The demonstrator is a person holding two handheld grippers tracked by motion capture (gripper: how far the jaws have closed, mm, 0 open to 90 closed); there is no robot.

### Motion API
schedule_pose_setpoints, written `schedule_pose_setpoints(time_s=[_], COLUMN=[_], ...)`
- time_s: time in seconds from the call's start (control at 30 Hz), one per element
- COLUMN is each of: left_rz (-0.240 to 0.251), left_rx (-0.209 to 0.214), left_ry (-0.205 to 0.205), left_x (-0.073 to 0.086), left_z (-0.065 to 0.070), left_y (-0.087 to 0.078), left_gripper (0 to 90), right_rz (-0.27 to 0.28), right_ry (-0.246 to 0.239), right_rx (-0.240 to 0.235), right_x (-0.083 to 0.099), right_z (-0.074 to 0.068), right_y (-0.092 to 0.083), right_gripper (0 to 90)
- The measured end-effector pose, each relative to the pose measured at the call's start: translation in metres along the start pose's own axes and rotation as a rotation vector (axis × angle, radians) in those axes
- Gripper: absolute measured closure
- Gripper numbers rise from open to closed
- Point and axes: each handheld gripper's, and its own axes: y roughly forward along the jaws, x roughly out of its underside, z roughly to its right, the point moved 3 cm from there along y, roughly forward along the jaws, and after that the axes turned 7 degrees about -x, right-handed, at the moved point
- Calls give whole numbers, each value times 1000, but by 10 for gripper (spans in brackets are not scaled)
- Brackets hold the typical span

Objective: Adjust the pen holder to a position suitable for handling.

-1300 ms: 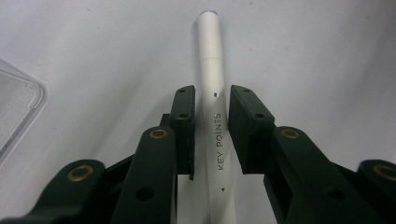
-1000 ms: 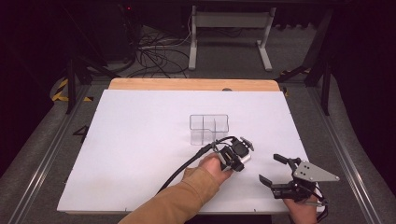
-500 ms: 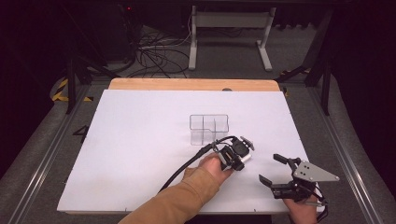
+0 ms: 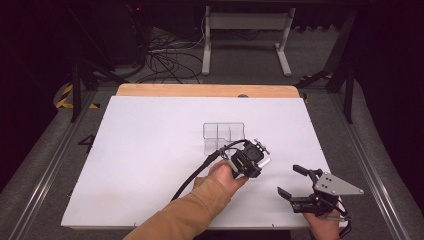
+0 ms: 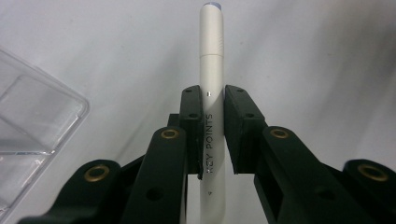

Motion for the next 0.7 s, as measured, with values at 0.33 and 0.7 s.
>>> schedule_pose_setpoints(time_s=[0.33,0.7], left_rz=[107,190], left_rx=[-3,15], left_ry=[6,-11], left_x=[-1,-2], left_z=[-4,-8], left_y=[-25,-40], left_gripper=[786,786], right_rz=[0,0], right_ry=[-6,2], right_rx=[1,0], right_x=[0,0], right_z=[0,0], right_y=[0,1], right_gripper=[113,114])
